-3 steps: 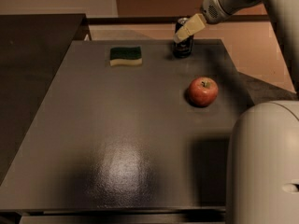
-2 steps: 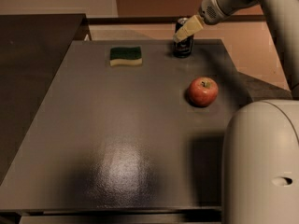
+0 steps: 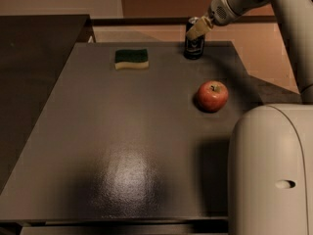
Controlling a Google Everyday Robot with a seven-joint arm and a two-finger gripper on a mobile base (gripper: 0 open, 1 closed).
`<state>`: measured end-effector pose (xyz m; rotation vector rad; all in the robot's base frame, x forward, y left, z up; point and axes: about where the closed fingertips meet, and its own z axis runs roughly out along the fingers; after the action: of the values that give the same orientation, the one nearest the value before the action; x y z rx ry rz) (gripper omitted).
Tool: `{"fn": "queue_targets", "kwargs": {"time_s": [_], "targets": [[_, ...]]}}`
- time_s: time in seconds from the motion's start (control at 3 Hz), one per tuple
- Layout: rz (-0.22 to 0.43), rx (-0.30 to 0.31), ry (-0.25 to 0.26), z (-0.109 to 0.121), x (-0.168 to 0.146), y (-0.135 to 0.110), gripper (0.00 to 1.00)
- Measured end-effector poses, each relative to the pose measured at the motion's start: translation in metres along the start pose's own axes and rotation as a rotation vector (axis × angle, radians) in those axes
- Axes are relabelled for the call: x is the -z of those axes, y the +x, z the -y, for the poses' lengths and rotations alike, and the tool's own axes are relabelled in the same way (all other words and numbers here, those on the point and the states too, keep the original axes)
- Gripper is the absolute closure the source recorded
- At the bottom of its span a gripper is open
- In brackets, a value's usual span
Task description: Move pepsi can near apple
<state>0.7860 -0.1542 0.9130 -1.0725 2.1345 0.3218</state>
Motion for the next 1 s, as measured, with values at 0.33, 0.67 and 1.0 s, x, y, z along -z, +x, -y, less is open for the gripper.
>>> {"fn": "queue_targets", "kwargs": {"time_s": [0.33, 0.67, 1.0], "targets": [[0.005, 0.007, -0.012, -0.004, 0.012, -0.001, 0.88], [-0.001, 0.009, -0.019, -0.01, 0.035, 0.004, 1.0], [-0.004, -0.002, -0.031, -0.018, 0.064, 0.018, 1.0]]}}
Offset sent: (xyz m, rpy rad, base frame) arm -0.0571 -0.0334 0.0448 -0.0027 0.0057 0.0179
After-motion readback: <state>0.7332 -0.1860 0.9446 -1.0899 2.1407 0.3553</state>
